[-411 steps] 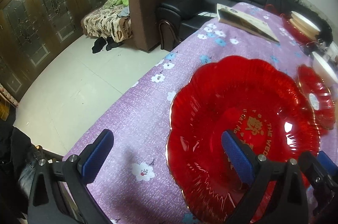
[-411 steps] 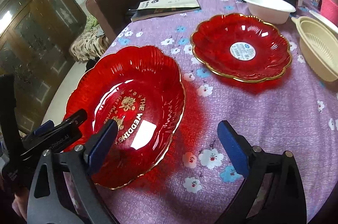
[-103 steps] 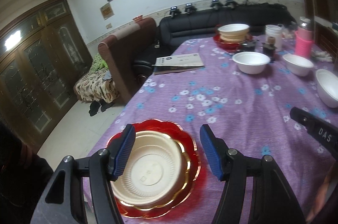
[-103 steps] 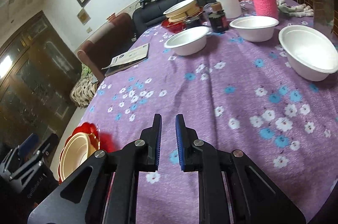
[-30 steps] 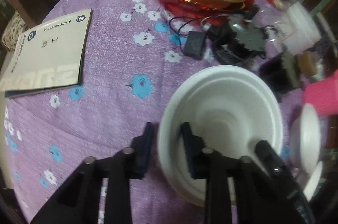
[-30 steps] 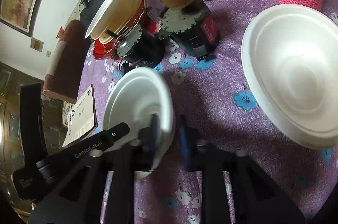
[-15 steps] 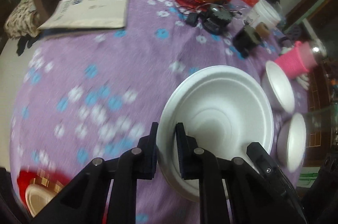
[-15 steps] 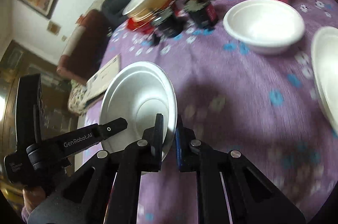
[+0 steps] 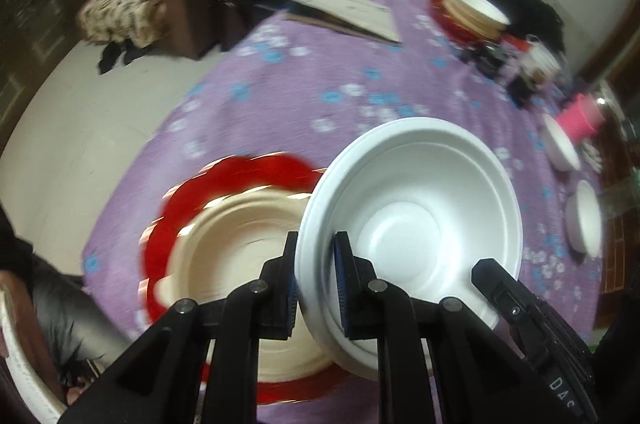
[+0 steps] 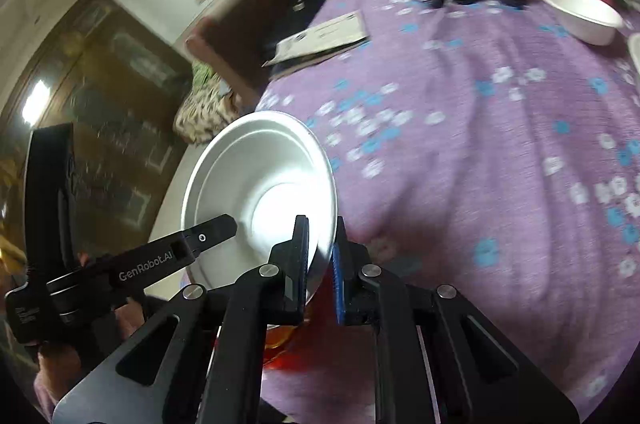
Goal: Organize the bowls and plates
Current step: 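Lower the white bowl into the beige bowl on the plates and open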
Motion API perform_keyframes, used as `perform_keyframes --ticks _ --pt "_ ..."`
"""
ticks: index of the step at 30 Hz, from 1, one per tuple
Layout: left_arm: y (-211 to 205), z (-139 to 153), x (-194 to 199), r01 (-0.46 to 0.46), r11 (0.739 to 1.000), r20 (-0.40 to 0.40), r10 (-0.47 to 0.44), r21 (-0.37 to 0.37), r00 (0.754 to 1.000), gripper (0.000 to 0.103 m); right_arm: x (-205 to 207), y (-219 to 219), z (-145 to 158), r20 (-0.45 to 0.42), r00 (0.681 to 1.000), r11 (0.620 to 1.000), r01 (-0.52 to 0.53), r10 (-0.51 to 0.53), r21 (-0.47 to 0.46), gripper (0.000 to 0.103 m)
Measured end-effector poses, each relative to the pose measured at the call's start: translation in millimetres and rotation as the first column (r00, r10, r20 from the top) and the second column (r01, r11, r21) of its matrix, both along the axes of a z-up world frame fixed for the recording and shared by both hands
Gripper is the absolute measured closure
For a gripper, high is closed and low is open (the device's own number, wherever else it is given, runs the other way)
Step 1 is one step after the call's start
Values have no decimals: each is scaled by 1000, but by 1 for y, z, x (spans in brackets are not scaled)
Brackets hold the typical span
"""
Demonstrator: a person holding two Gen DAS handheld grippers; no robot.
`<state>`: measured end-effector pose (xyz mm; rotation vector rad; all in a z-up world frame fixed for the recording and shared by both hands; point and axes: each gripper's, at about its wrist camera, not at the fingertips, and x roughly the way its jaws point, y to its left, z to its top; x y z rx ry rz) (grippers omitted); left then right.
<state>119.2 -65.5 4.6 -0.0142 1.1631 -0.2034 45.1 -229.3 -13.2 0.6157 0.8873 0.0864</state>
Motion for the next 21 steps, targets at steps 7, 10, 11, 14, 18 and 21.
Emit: perform_keyframes --ticks 7,10,11,14,18,21 --pt "34 -30 4 -65 992 5 65 103 998 83 18 65 -33 -64 992 987 -115 108 -116 92" --pt "38 -27 -4 -95 978 65 84 187 994 82 15 68 -34 -72 986 977 -159 150 -141 92" --pt "38 -23 -7 -103 970 103 82 220 991 79 12 63 -29 -49 988 976 -154 148 -153 90" --pt "45 -16 -14 -130 960 155 94 247 983 75 5 38 -12 20 990 981 -138 142 -135 78" --pt "45 -1 -23 -201 940 238 135 277 962 75 -5 5 -1 68 993 991 -88 95 -104 78" --pt "27 26 -37 -240 929 366 127 281 922 75 -24 -39 7 91 996 990 -11 24 -141 78"
